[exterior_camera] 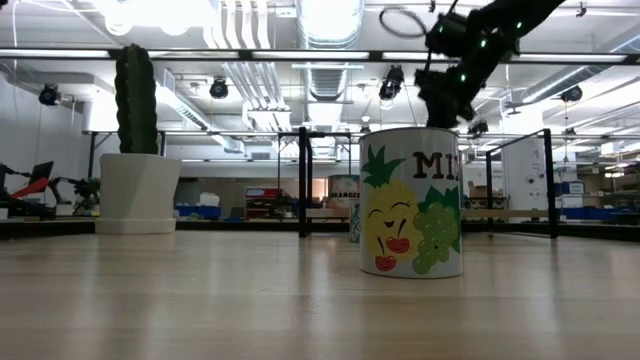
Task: Pick and place cans onto a shelf
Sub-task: Adjust the canned goods on the shelf
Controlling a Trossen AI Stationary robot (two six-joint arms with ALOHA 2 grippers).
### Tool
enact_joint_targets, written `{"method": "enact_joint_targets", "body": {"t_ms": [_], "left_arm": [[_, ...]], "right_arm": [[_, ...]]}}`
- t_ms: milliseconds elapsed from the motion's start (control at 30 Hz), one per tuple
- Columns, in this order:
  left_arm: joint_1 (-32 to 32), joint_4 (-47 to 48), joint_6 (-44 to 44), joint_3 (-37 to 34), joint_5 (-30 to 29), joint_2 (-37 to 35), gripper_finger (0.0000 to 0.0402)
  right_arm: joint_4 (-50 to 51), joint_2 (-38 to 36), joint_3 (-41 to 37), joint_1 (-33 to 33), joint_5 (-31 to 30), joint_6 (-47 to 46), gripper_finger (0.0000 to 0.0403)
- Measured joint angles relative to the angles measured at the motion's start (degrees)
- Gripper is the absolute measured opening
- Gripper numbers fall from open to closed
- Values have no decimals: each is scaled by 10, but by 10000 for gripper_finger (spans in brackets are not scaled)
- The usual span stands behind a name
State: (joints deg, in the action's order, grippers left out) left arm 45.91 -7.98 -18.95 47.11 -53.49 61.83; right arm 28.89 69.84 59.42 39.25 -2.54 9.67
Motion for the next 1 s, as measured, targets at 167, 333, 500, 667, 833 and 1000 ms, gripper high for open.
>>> {"method": "enact_joint_targets", "body": {"t_ms": [167, 333, 500, 667, 833, 1000], "left_arm": [[-2, -34, 20, 0, 0, 14, 0], [-13, -57, 33, 0, 1, 57, 0], [-33, -151, -46, 0, 0, 97, 0], [-37, -166, -87, 2, -1, 97, 0], [-37, -165, -96, 2, -1, 94, 0], [-38, -164, -100, 4, -1, 94, 0]], "right_arm": [[-17, -35, 22, -10, 38, -9, 9], [-39, -32, 21, -18, 103, -19, 9], [-45, -1, 20, -25, 101, 0, 9], [-44, 25, 19, -25, 66, -4, 9], [-44, 28, 19, -25, 49, 4, 9], [-76, 32, 19, -25, 50, 15, 9]]}}
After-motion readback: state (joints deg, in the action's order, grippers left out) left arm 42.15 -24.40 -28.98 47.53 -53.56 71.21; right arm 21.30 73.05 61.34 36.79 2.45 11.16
